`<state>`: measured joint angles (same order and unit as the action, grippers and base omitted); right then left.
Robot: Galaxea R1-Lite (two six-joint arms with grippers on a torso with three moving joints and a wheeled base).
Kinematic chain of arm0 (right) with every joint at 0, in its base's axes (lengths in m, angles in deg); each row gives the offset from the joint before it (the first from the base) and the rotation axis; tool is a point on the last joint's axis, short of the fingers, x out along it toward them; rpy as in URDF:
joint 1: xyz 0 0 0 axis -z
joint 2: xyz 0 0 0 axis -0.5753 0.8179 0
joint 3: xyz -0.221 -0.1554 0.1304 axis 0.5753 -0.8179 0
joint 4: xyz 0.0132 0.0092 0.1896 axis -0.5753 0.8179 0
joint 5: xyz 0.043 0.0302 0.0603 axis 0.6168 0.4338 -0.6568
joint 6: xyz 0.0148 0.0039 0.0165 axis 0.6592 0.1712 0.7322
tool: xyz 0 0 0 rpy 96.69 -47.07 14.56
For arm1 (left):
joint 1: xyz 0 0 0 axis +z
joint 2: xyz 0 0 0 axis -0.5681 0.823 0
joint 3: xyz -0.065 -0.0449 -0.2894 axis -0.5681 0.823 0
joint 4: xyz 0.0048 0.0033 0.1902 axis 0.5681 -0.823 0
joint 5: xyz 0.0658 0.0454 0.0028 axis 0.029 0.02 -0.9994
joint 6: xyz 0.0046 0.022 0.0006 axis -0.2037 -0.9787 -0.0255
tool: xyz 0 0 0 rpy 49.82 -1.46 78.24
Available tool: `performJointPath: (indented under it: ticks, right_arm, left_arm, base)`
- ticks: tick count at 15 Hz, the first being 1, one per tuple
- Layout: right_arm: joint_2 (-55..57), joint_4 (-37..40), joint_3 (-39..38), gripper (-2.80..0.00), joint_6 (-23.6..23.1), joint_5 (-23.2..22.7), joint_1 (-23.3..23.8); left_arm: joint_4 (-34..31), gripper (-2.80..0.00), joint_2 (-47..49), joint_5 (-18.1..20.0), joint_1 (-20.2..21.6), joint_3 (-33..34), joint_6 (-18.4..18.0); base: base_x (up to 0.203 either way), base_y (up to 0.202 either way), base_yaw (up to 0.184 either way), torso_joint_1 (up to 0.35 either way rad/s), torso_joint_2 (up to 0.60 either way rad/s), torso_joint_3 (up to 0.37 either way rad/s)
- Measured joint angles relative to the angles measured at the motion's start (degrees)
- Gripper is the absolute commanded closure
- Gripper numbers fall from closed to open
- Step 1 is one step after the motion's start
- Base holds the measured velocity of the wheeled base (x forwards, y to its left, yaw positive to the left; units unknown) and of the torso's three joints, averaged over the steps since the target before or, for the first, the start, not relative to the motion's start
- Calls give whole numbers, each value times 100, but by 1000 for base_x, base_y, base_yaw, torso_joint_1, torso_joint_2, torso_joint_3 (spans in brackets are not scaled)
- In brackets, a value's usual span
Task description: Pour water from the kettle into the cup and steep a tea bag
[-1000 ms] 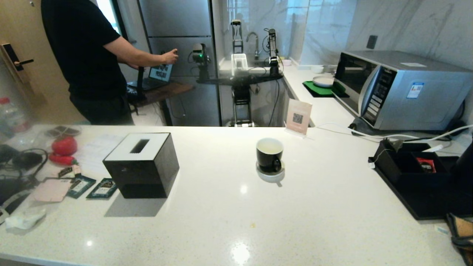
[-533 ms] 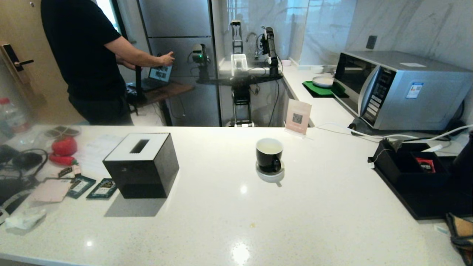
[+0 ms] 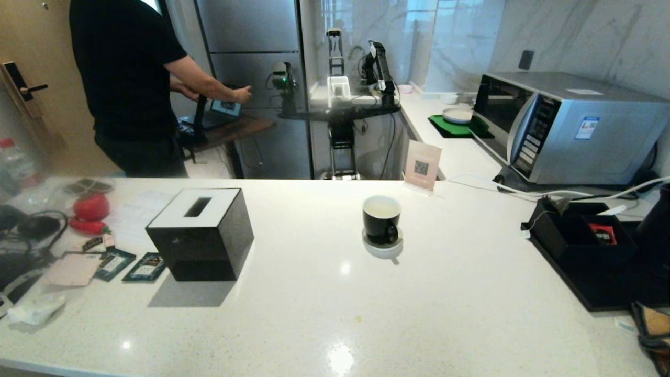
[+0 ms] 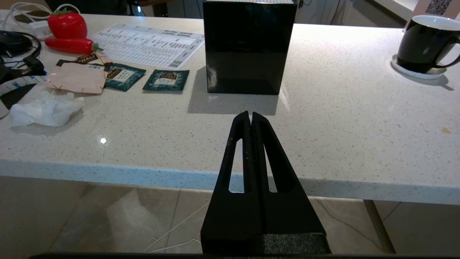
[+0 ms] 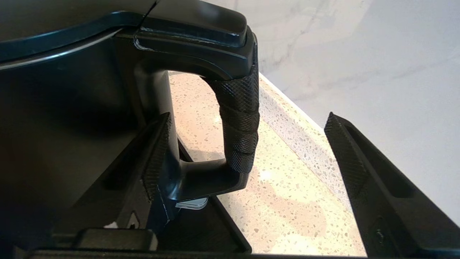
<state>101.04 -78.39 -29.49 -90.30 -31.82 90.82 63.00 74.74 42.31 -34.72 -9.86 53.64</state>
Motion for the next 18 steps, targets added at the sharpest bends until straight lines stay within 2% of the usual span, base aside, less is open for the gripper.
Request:
performJointPath:
  ticks: [4, 8, 15, 16, 18]
  right_arm:
    - [-101, -6, -213, -280, -1, -49, 46]
    - [-310, -16, -563, -280, -23, -401, 218]
    - [-769, -143, -1268, -280, -54, -417, 384]
    - [-882, -138, -1392, 0, -52, -412, 386]
    - [-1126, -115, -1652, 0, -45, -410, 389]
  left_arm:
    - [2, 0, 0, 2, 0, 0, 0]
    - [2, 0, 0, 2, 0, 0, 0]
    - [2, 0, 0, 0, 0, 0, 0]
    - [2, 0, 0, 0, 0, 0, -1]
    - [2, 0, 0, 2, 0, 0, -1]
  base:
    - [0, 0, 0, 0, 0, 0]
    - [0, 0, 0, 0, 0, 0]
    - [0, 0, 0, 0, 0, 0]
    - [0, 0, 0, 0, 0, 0]
    - [0, 0, 0, 0, 0, 0]
